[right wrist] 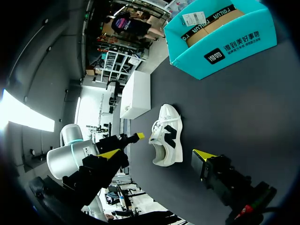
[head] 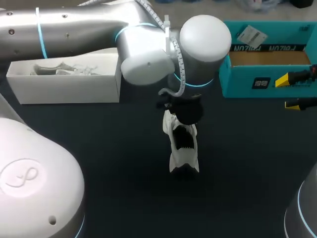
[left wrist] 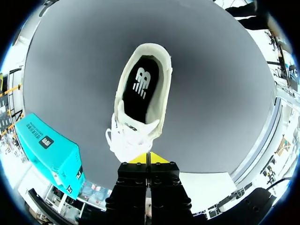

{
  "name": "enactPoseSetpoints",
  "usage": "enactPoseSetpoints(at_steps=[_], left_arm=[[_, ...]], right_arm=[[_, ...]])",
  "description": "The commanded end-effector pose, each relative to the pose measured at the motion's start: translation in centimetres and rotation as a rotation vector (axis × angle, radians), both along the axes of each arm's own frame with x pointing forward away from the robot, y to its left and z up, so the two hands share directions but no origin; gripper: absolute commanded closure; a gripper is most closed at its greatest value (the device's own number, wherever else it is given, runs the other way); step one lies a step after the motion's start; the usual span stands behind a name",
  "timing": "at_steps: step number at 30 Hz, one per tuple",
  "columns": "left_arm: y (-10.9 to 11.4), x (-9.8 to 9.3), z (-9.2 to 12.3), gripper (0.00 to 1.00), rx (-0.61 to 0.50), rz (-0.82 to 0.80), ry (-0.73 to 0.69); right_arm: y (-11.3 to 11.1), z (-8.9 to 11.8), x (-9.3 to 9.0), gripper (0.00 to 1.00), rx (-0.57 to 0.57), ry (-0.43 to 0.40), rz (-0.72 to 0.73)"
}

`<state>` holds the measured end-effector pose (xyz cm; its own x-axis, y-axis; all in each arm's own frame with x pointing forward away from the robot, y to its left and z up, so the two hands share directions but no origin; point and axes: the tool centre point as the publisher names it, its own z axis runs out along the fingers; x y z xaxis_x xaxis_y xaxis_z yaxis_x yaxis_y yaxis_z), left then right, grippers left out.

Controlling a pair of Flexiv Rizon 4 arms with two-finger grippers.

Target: Take the shoe out of the shoebox, open the shoe tongue, remove and reinsert the insole, then place the shoe into the shoebox

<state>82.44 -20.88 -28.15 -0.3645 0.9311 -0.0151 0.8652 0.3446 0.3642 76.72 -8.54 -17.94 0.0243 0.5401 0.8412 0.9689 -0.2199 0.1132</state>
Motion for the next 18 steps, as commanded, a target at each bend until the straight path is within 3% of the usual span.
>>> enactPoseSetpoints(at_steps=[1,14,18], left_arm=[[-2.3,0.1,-1.5,1.0,0.031,0.039,0.003],[0.2,-3.2,-4.4,1.0,-0.005,0.198,0.143],[0.3,-4.0,-3.4,1.0,-0.115,0.279,0.155]], right_arm=[[0.1,0.0,0.0,0.0,-0.002,0.001,-0.001],[0.1,0.0,0.0,0.0,-0.002,0.001,-0.001],[0.1,0.0,0.0,0.0,-0.002,0.001,-0.001]])
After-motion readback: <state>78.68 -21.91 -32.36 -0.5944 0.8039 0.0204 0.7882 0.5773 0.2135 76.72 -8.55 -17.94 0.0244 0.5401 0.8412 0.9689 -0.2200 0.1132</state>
